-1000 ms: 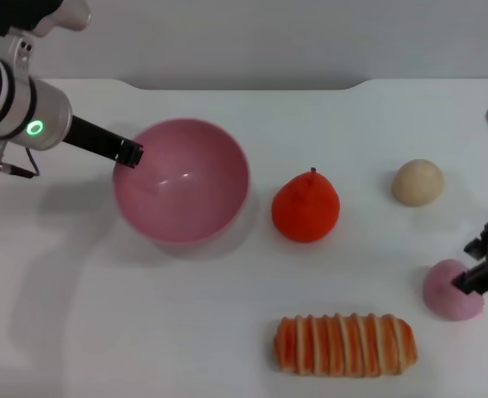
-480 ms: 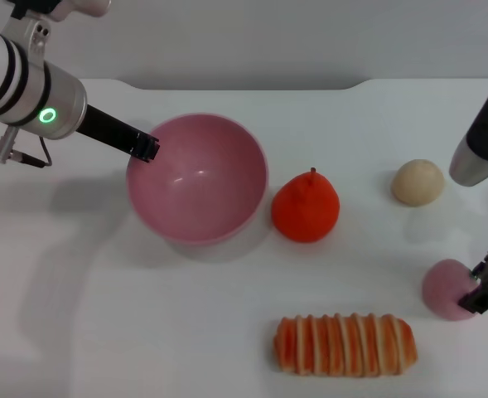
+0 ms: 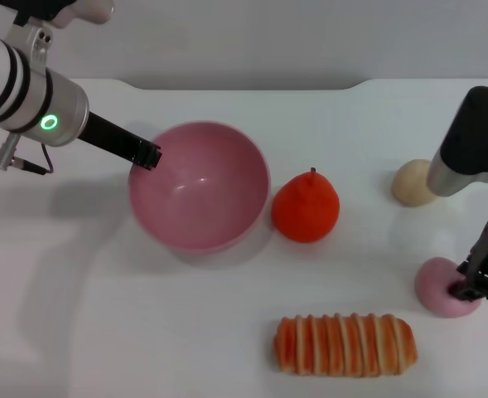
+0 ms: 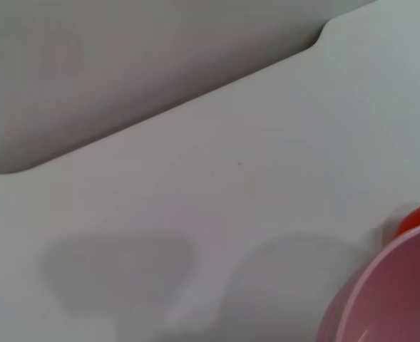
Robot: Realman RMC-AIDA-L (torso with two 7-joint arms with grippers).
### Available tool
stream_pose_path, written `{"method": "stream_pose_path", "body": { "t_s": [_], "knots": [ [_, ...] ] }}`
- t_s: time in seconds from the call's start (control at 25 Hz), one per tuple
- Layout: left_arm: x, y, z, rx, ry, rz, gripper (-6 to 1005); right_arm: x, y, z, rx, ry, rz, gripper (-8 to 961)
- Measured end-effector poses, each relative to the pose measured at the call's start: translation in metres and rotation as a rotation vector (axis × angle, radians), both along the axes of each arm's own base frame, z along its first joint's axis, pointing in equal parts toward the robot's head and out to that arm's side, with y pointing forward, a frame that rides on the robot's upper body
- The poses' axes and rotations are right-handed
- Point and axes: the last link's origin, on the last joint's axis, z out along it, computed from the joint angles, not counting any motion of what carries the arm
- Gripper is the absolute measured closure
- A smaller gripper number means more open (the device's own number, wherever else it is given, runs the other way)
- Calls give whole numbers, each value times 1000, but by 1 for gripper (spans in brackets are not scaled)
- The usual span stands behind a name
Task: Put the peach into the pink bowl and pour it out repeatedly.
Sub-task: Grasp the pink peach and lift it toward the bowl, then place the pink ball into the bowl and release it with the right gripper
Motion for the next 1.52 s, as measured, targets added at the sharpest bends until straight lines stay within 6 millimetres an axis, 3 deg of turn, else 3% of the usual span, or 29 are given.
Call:
{"method": "stream_pose_path", "body": {
  "t_s": [0.04,0.36,0.44,0.48,0.8,1.08,1.24,1.52],
  "knots": [
    [0,0,0,-1,1,0,960,-1,0,-1,-3,-3,7,537],
    [-2,-1,-1,-6,4,3,960,-7,4,0,13,-2,40,837],
    [-1,-1,-2,-9,5,2,960,-17,9,9,50,19,73,914],
    [0,-1,-2,-10,5,1,960,-17,9,9,50,19,73,915],
    [2,-1,-2,-17,9,-8,960,-83,22,55,206,133,265,920],
    [5,-2,-5,-35,8,-17,959,-162,24,81,290,232,538,921],
    [7,-2,-6,-40,5,-21,959,-199,16,76,242,315,651,920],
    [11,-2,-7,-46,-15,-27,959,-213,10,36,97,361,693,921]
  ]
}}
